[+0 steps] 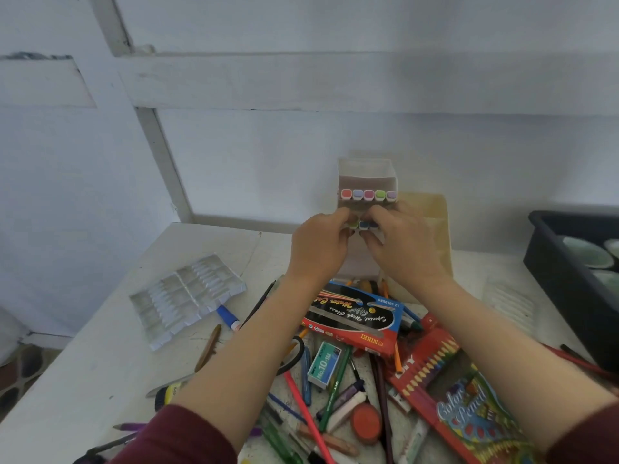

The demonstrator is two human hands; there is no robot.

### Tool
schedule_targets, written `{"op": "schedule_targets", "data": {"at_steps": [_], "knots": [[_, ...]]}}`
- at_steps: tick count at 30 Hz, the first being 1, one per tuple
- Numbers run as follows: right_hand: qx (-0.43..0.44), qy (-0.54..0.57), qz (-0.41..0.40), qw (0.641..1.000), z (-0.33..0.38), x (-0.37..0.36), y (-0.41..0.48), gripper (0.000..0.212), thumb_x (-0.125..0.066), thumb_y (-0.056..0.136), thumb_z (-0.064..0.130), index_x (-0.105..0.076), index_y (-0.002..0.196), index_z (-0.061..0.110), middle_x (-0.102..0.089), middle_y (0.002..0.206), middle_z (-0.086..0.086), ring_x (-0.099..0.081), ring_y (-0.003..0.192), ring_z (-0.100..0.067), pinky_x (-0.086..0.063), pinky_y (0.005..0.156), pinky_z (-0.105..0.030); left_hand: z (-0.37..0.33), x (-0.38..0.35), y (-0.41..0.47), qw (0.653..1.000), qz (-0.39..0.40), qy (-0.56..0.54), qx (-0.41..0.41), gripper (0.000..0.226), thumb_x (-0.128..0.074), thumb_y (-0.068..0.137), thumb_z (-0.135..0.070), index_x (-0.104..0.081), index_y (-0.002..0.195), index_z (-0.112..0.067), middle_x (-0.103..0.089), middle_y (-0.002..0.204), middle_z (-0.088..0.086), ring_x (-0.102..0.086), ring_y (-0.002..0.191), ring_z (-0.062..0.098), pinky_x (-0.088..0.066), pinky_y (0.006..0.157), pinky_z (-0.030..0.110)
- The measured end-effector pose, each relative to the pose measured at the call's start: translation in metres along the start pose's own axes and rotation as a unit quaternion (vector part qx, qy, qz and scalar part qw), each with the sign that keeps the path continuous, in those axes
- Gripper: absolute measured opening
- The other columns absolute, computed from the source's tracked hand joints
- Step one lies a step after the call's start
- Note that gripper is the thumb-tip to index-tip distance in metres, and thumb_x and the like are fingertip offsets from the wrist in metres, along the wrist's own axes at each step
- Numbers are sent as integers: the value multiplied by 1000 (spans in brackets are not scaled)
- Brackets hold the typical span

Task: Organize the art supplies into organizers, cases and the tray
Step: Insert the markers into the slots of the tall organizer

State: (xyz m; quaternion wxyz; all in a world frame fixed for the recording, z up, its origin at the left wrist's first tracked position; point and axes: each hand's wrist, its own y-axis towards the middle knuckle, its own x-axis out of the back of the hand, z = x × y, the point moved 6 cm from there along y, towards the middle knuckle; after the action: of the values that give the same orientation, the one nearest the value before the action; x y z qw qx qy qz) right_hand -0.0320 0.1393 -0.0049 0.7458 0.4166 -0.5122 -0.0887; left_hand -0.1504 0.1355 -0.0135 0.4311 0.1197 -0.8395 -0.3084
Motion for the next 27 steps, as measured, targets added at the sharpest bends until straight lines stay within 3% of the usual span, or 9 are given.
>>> {"op": "schedule_targets", "data": {"at_steps": [5, 13, 17, 20, 23, 25, 27], "knots": [[-5, -8, -7, 1000, 0, -2, -1, 14, -73, 72, 5, -62, 78, 9, -67, 80, -8, -59, 74, -26, -35, 59, -25, -4, 1, -4, 999, -37, 34, -18, 9, -64, 85, -6, -70, 89, -11, -72, 76, 4, -66, 62, 25, -39, 57, 21], [-11, -13, -1, 1000, 2, -2, -2, 13, -71, 72, 3, -62, 80, 7, -67, 79, -8, -58, 73, -27, -37, 57, -27, -9, 6, -6, 999, 37, 17, 16, 24, -54, 93, -12, -67, 114, -13, -72, 100, 8, -65, 85, 25, -36, 68, 20], [-5, -2, 32, 999, 9, 4, -12, 31, -66, 76, 2, -61, 106, 7, -66, 96, -9, -60, 82, -27, -43, 68, -30, -8, 26, -22, 998, 48, -24, 38, 34, -55, 92, -12, -62, 125, -19, -68, 114, -1, -61, 87, 11, -35, 76, 13], [-20, 33, 44, 998, 20, 18, -32, 40, -66, 79, 6, -57, 118, 7, -63, 109, -9, -58, 96, -24, -42, 81, -26, 7, 43, -42, 993, 68, -38, 86, 27, -58, 90, -15, -67, 114, -23, -68, 107, -12, -57, 80, 2, -37, 75, 12], [-34, 18, 187, 982, 27, 15, -56, 41, -63, 85, 31, -54, 122, 15, -61, 114, -4, -55, 104, -23, -39, 86, -30, 27, 56, -71, 980, 141, -45, 136, 21, -62, 87, -14, -71, 103, -23, -66, 92, -15, -61, 80, 4, -44, 76, 15], [-61, -23, 348, 935, 23, 1, -82, 62, -57, 84, 53, -39, 136, 25, -52, 129, -1, -47, 117, -22, -36, 97, -36, 41, 62, -94, 967, 190, -36, 166, 20, -64, 84, -14, -72, 100, -24, -66, 87, -15, -61, 83, 3, -45, 79, 21], [-75, -38, 435, 896, 19, -8, -104, 84, -57, 77, 66, -21, 145, 33, -40, 142, 1, -40, 126, -24, -30, 104, -39, 51, 67, -116, 956, 225, -41, 182, 20, -68, 81, -17, -71, 97, -29, -65, 87, -17, -60, 85, -3, -45, 81, 21]]}}
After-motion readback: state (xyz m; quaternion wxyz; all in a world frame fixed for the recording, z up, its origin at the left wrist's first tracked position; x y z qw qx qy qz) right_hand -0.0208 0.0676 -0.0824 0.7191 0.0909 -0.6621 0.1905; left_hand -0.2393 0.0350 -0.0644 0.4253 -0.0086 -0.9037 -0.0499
